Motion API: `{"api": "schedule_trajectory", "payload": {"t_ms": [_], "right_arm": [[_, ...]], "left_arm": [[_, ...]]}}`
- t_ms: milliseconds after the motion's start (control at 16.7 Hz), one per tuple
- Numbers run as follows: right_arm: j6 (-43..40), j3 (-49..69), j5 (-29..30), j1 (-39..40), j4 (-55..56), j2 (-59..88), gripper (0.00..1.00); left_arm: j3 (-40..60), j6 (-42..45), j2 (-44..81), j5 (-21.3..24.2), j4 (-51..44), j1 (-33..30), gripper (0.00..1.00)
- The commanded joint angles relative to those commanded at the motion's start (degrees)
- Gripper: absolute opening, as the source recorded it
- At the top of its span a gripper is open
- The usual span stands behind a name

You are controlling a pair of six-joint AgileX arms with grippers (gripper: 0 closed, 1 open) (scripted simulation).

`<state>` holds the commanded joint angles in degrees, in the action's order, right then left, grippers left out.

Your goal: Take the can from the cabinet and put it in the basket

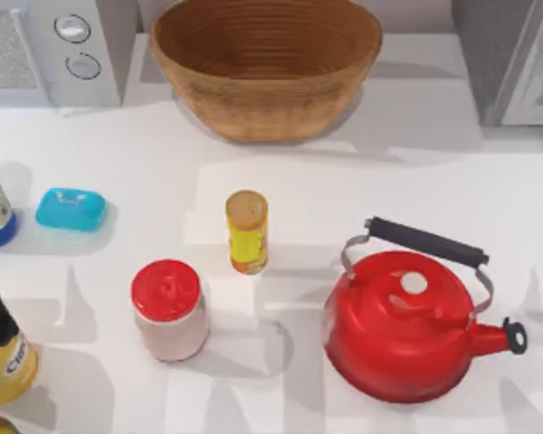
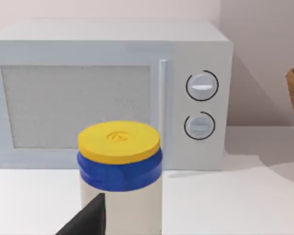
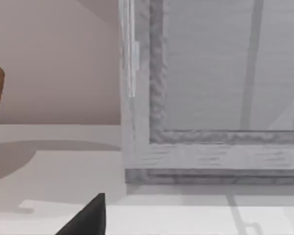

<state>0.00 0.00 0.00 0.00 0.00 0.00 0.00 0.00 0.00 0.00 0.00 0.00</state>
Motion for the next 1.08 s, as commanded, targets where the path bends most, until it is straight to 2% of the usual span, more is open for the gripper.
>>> {"api": "schedule_trajectory", "payload": {"t_ms": [240, 420, 660, 1080], "right_arm": [[0.0, 1.8, 0.2, 0.3, -0.4, 1.6, 1.00], [0.1, 9.1, 1.0, 1.4, -2.3, 7.8, 1.00], [0.3, 26.4, 3.0, 3.2, -6.6, 21.1, 1.00], [0.6, 64.4, 7.4, 6.8, -15.7, 49.3, 1.00]], "left_arm": [[0.0, 0.0, 0.0, 0.0, 0.0, 0.0, 1.00], [0.0, 0.0, 0.0, 0.0, 0.0, 0.0, 1.00], [0.0, 0.0, 0.0, 0.0, 0.0, 0.0, 1.00], [0.0, 0.0, 0.0, 0.0, 0.0, 0.0, 1.00]]}}
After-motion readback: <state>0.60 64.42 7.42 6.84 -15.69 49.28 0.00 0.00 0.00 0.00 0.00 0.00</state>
